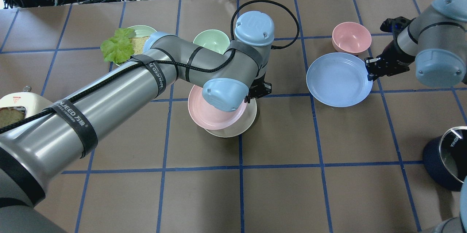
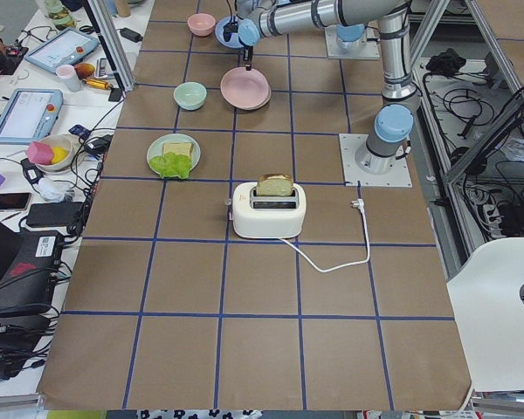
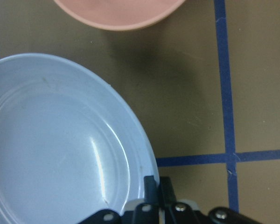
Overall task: Stack three plates with pink and blue
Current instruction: 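Carry pink plate onto cream plate with left gripper while right lifts blue plate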
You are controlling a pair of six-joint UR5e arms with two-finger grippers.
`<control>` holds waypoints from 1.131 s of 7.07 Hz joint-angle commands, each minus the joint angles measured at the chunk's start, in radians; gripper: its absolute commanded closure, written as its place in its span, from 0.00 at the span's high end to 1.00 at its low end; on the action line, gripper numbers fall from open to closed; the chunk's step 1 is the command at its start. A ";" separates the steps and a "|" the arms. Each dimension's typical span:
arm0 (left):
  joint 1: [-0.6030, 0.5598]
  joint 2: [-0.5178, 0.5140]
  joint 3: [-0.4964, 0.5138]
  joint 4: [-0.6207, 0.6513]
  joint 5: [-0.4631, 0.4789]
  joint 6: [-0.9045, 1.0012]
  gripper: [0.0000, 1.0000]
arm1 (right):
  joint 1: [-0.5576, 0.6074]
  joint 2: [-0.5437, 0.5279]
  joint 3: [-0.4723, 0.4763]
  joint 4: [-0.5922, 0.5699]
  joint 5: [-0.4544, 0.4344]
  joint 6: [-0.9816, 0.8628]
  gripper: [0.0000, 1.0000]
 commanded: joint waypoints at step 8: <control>0.102 0.099 0.011 -0.076 0.007 0.126 1.00 | 0.060 -0.010 -0.174 0.171 -0.020 0.141 0.00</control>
